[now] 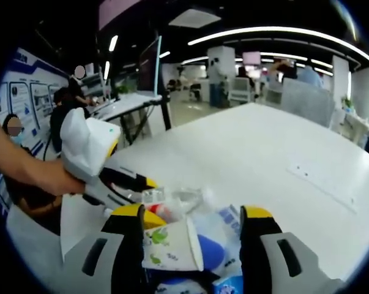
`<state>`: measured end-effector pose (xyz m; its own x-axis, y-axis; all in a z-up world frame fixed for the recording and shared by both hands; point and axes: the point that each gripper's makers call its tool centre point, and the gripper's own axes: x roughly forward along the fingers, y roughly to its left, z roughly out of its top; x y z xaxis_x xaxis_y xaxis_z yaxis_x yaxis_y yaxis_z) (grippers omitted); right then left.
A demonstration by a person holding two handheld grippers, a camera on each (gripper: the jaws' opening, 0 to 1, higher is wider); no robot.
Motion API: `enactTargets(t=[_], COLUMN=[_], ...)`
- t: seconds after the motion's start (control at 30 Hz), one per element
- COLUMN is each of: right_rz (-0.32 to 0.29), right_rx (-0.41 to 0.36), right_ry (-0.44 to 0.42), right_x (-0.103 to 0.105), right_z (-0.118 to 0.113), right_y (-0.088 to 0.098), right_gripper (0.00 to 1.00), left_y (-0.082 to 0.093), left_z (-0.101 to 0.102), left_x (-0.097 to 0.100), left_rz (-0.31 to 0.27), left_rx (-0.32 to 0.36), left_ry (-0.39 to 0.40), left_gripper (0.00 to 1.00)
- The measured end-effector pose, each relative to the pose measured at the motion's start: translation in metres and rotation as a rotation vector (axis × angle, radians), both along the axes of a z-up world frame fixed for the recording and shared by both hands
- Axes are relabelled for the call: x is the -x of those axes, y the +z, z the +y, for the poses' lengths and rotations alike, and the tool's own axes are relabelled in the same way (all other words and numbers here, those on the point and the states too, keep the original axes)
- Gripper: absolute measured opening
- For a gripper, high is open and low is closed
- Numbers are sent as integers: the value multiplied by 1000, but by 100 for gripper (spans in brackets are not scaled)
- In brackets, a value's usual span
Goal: Arrange the tabletop items into an orderly group along one side of the table until the central work area is clear of visible clutter.
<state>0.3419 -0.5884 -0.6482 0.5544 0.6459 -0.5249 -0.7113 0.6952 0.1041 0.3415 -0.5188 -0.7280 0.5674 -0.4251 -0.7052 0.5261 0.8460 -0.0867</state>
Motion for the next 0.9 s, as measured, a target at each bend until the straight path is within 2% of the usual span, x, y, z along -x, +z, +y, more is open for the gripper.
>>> enactTargets(t=[0.3,0.47,0.63,0.9], right_rz=[22,27,55,63], right_rx=[4,-3,-4,11], right_ry=[19,27,55,67], right_x=[-6,-7,-4,-7], right_z=[9,15,21,24], right_y=[-4,-6,-13,-19], right_gripper=[55,54,46,43], left_y=[0,-1,-1,-3], left_z=[2,5,7,7], left_x=[5,8,9,7], left_rz=[11,20,30,39], left_rx=[-35,-39,-34,-35], left_ry=[-44,-44,-47,-51], left_gripper=[41,41,43,43])
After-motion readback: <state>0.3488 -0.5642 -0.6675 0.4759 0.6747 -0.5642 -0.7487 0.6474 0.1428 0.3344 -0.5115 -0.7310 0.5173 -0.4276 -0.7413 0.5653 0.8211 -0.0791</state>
